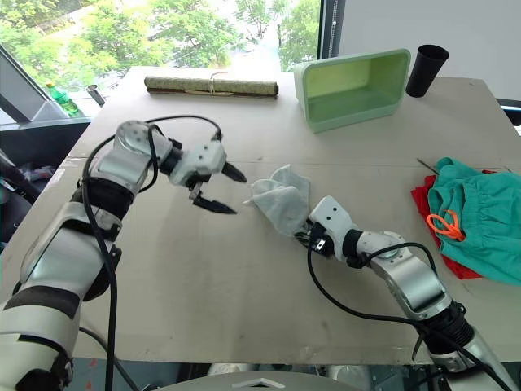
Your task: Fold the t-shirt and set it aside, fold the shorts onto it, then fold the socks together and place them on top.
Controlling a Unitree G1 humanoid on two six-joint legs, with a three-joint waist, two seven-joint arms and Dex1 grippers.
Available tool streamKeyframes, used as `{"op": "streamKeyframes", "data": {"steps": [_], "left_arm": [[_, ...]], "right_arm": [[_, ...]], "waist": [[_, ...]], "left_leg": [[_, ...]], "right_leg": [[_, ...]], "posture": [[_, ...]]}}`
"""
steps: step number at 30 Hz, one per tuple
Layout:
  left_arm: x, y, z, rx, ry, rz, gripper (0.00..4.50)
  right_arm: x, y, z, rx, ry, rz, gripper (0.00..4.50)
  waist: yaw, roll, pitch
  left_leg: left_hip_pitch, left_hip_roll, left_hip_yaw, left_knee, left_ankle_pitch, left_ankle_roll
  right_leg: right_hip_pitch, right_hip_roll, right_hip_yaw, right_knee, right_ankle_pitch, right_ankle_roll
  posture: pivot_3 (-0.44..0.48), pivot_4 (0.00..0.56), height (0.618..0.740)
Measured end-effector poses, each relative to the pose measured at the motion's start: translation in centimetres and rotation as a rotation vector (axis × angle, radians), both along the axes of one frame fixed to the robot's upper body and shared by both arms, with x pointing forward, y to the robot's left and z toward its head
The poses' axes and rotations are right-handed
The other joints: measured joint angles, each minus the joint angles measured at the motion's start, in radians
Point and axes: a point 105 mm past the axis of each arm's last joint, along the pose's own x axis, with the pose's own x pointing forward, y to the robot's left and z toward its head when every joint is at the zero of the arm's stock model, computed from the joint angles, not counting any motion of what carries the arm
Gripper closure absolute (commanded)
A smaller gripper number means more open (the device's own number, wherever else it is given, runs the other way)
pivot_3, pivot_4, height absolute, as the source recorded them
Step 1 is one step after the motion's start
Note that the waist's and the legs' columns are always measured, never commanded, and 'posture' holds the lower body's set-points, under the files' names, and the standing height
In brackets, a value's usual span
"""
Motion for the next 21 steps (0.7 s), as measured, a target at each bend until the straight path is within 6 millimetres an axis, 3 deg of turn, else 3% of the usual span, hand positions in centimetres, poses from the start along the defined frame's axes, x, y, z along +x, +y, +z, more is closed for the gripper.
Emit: {"op": "streamKeyframes", "data": {"steps": [1,3,6,8,12,15,17,21], "left_arm": [[0.4,-0.4,1.1,-0.060,0.000,0.019,0.00],[1.4,-1.4,2.8,-0.167,-0.001,0.066,0.00],[3.2,-2.9,3.8,-0.262,-0.032,0.175,0.00],[4.0,-4.2,2.6,-0.242,-0.039,0.219,0.00],[4.5,-7.4,-1.6,-0.149,0.001,0.260,0.00],[4.5,-8.1,-4.2,-0.076,0.010,0.279,0.00],[4.4,-7.6,-6.1,-0.012,0.022,0.313,0.54],[4.6,-7.2,-6.6,0.018,0.007,0.332,2.25]], "right_arm": [[0.1,0.0,0.1,-0.005,-0.007,0.008,4.45],[0.3,0.0,0.4,-0.011,-0.016,0.017,4.45],[0.3,-0.3,0.4,-0.027,-0.024,0.045,4.45],[0.4,-0.5,0.4,-0.038,-0.032,0.063,4.45],[0.3,-0.3,0.6,-0.039,-0.050,0.103,4.45],[0.3,-0.1,0.8,-0.035,-0.060,0.113,4.45],[0.3,0.0,0.8,-0.033,-0.061,0.115,4.50],[0.3,0.0,0.8,-0.034,-0.064,0.113,4.50]], "waist": [[0.000,0.000,0.000],[0.000,0.000,0.000],[0.002,-0.001,0.000],[0.002,-0.001,0.000],[-0.001,-0.002,0.000],[-0.006,-0.002,0.000],[-0.013,-0.002,0.000],[-0.017,-0.002,0.000]], "left_leg": [[0.000,0.000,0.000,0.000,0.000,0.000],[0.000,0.000,0.000,0.001,0.000,0.000],[0.000,0.000,0.000,0.001,0.000,0.000],[0.000,-0.001,0.000,0.001,0.000,0.000],[0.000,-0.001,0.001,0.001,0.000,0.000],[0.001,0.000,0.001,0.001,0.000,0.000],[0.000,0.000,0.002,0.001,0.000,0.000],[0.001,0.000,0.001,0.001,0.000,0.000]], "right_leg": [[0.000,0.000,0.000,0.000,0.000,0.000],[0.000,0.001,0.000,0.001,0.000,0.001],[0.001,0.001,0.000,0.002,-0.002,0.003],[0.001,0.001,0.001,0.002,-0.001,0.003],[0.001,0.002,0.001,0.003,-0.001,0.003],[0.001,0.002,0.001,0.003,0.000,0.001],[0.001,0.002,0.001,0.003,0.000,0.000],[0.001,0.002,0.001,0.003,0.000,0.000]], "posture": [[0.000,0.150,0.740],[0.000,0.150,0.740],[0.000,0.150,0.740],[0.000,0.150,0.740],[0.000,0.150,0.740],[0.000,0.150,0.740],[0.000,0.150,0.740],[0.000,0.150,0.740]]}}
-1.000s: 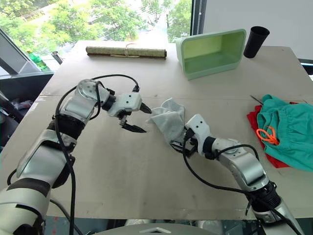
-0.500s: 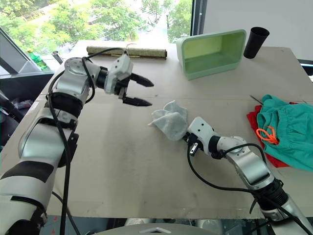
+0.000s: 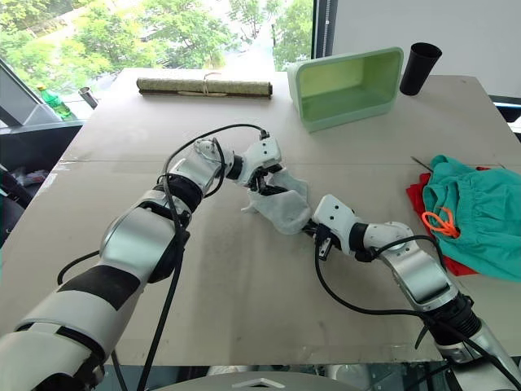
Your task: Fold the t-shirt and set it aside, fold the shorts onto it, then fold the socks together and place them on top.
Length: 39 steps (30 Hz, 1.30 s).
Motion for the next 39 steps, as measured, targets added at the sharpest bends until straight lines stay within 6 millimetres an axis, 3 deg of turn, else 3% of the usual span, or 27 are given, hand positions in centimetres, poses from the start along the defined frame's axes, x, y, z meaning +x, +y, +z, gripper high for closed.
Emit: {"op": "streamKeyframes", "data": {"steps": [3,5,15,19,23,26,30,34,36,37,38,39], "left_arm": [[0.1,0.2,0.1,-0.018,0.007,0.017,3.80],[0.2,0.7,0.2,-0.038,0.018,0.040,4.41],[-0.8,5.0,-0.2,-0.163,0.149,0.175,4.41],[-2.7,5.7,-0.7,-0.239,0.212,0.314,4.41],[-7.2,5.4,-1.6,-0.267,0.277,0.441,4.41],[-8.4,5.5,-1.7,-0.273,0.292,0.486,4.41],[-8.8,6.1,-1.7,-0.259,0.272,0.552,4.50],[-9.1,7.2,-1.6,-0.236,0.229,0.538,3.06],[-8.9,7.7,-1.4,-0.227,0.189,0.533,2.12],[-8.7,7.9,-1.3,-0.223,0.176,0.534,1.67],[-8.5,8.3,-1.2,-0.220,0.157,0.531,1.29],[-8.4,8.6,-1.2,-0.217,0.145,0.523,1.29]], "right_arm": [[-0.1,-0.2,-0.2,0.002,0.007,-0.006,4.50],[0.0,-0.6,-0.1,-0.002,0.006,-0.015,4.50],[3.6,-3.2,1.4,-0.087,-0.079,-0.053,4.50],[5.1,-3.9,1.8,-0.101,-0.103,-0.075,4.50],[6.0,-4.1,1.8,-0.124,-0.123,-0.064,4.50],[5.9,-3.9,1.5,-0.129,-0.103,-0.038,4.50],[5.2,-4.0,0.9,-0.162,-0.058,0.017,3.08],[4.3,-5.7,1.1,-0.208,-0.020,0.023,1.33],[3.9,-6.3,1.7,-0.198,-0.015,0.016,0.34],[3.7,-6.5,2.0,-0.193,-0.017,0.016,0.00],[3.5,-6.8,2.7,-0.171,-0.013,0.002,0.00],[3.4,-7.1,3.3,-0.140,-0.003,-0.014,0.00]], "waist": [[0.000,0.000,0.000],[-0.002,0.000,0.000],[-0.010,0.000,0.000],[-0.012,0.000,0.000],[-0.012,0.001,0.000],[-0.005,0.001,0.000],[-0.004,0.001,0.000],[-0.006,0.001,0.000],[-0.005,0.002,0.000],[-0.005,0.002,0.000],[-0.005,0.002,0.000],[-0.005,0.002,0.000]], "left_leg": [[0.000,0.000,0.000,0.000,0.000,0.000],[0.000,0.000,0.000,0.000,0.000,0.000],[0.000,0.000,0.001,0.000,0.000,0.000],[0.002,0.000,0.000,0.000,0.000,-0.001],[0.007,0.000,0.000,0.000,0.000,-0.001],[0.007,0.000,-0.001,0.000,0.000,-0.001],[0.007,0.000,-0.002,0.000,0.000,-0.001],[0.008,0.000,-0.002,-0.002,0.000,-0.002],[0.008,0.000,-0.002,-0.002,0.001,-0.003],[0.008,0.000,-0.002,-0.003,0.000,-0.004],[0.008,0.000,-0.002,-0.003,-0.002,-0.007],[0.007,0.000,-0.002,-0.003,-0.002,-0.007]], "right_leg": [[0.000,-0.001,0.000,0.000,0.000,0.000],[0.000,-0.001,0.000,0.000,0.000,0.000],[0.000,-0.001,0.000,0.000,0.000,0.000],[0.002,0.000,0.001,0.001,0.000,0.000],[0.007,0.000,0.002,0.000,-0.001,0.000],[0.008,0.000,0.001,0.000,-0.001,0.000],[0.008,-0.001,0.001,0.000,0.000,0.000],[0.008,-0.001,0.001,0.000,-0.001,-0.001],[0.007,-0.001,0.001,0.000,-0.001,-0.001],[0.007,-0.002,0.001,0.000,-0.001,-0.001],[0.007,-0.002,0.001,0.000,-0.001,-0.001],[0.007,-0.002,0.000,0.000,0.000,-0.001]], "posture": [[0.000,0.150,0.740],[0.000,0.150,0.740],[0.000,0.150,0.740],[0.000,0.150,0.740],[0.000,0.150,0.740],[0.000,0.150,0.740],[0.000,0.150,0.740],[0.000,0.150,0.740],[0.000,0.150,0.740],[0.000,0.150,0.740],[0.000,0.150,0.740],[0.000,0.150,0.740]]}}
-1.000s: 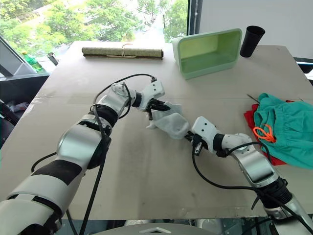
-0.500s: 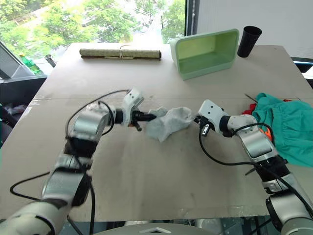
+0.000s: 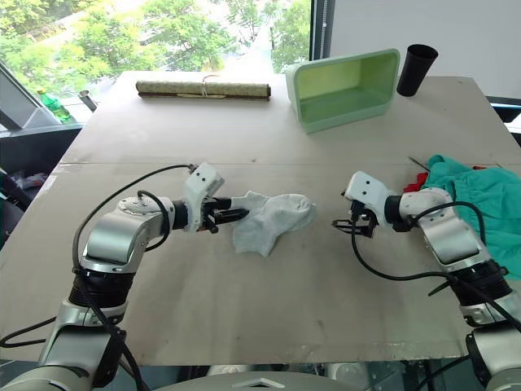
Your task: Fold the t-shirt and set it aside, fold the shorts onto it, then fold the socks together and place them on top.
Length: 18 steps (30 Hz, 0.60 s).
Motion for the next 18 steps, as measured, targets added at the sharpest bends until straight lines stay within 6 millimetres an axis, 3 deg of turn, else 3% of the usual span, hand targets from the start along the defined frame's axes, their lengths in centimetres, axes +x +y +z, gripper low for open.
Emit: {"op": "streamKeyframes", "data": {"steps": [5,12,17,18], "left_arm": [[0.1,0.7,0.4,0.008,-0.031,-0.041,1.29],[0.6,0.6,1.2,0.013,-0.119,-0.097,1.29],[0.3,0.0,2.1,0.007,-0.191,-0.179,1.29],[0.3,-0.1,2.3,0.010,-0.203,-0.189,1.27]], "right_arm": [[-0.1,1.5,2.5,0.259,0.069,-0.075,0.00],[-0.9,5.4,-0.7,0.579,0.416,-0.234,0.00],[-1.1,5.5,-1.0,0.626,0.494,-0.312,0.00],[-1.1,5.5,-1.1,0.631,0.502,-0.326,0.24]], "waist": [[-0.001,0.000,0.000],[0.005,0.000,0.000],[0.000,0.001,0.000],[-0.001,0.001,0.000]], "left_leg": [[0.000,0.000,-0.001,-0.001,0.000,0.000],[-0.001,-0.001,-0.001,-0.001,0.000,0.000],[-0.001,-0.001,-0.001,-0.002,0.000,0.000],[-0.001,-0.001,-0.001,-0.002,0.000,0.000]], "right_leg": [[0.000,-0.001,-0.001,0.000,0.000,0.000],[-0.001,-0.002,-0.002,-0.001,0.000,0.000],[-0.001,-0.002,-0.002,-0.001,0.000,0.000],[-0.001,-0.002,-0.002,0.000,0.000,0.000]], "posture": [[0.000,0.150,0.740],[0.000,0.150,0.740],[0.000,0.150,0.740],[0.000,0.150,0.740]]}}
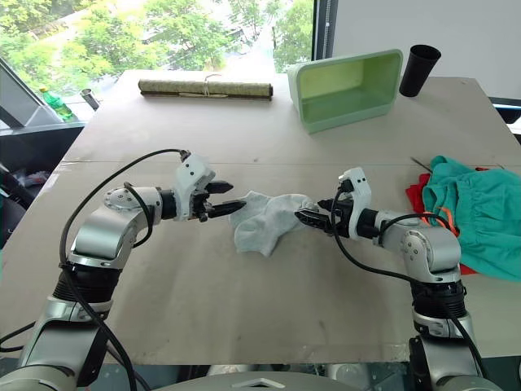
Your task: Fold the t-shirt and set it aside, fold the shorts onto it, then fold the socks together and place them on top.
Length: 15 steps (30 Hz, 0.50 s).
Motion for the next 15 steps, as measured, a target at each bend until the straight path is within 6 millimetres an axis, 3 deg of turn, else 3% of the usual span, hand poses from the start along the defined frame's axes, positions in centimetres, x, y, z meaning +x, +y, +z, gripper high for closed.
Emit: {"op": "streamKeyframes", "data": {"steps": [2,9,10,15], "left_arm": [[0.0,0.0,0.1,0.002,-0.011,-0.005,1.26],[0.1,-0.1,0.3,0.002,-0.033,-0.016,1.26],[0.1,0.0,0.2,0.002,-0.030,-0.015,1.26],[0.1,-0.2,-0.4,0.009,-0.015,-0.023,1.26]], "right_arm": [[0.0,0.3,0.0,0.020,0.014,-0.011,0.78],[0.2,0.8,0.7,0.037,0.003,-0.003,4.28],[0.2,0.8,0.8,0.036,0.001,-0.001,4.45],[0.0,0.7,1.1,-0.007,-0.024,0.021,4.45]], "waist": [[-0.001,0.000,0.000],[0.000,0.000,0.000],[-0.001,0.000,0.000],[0.000,0.000,0.000]], "left_leg": [[0.000,0.000,0.000,0.000,0.000,0.000],[0.000,0.000,0.000,-0.001,0.000,0.000],[0.000,0.000,0.000,-0.001,0.000,0.000],[-0.001,0.000,0.000,-0.001,0.000,0.000]], "right_leg": [[0.000,0.000,0.000,0.000,0.000,0.000],[0.000,0.001,0.000,0.000,0.000,0.000],[0.000,0.001,0.000,0.000,0.000,0.000],[-0.001,0.001,0.000,0.000,0.000,0.000]], "posture": [[0.000,0.150,0.740],[0.000,0.150,0.740],[0.000,0.150,0.740],[0.000,0.150,0.740]]}}
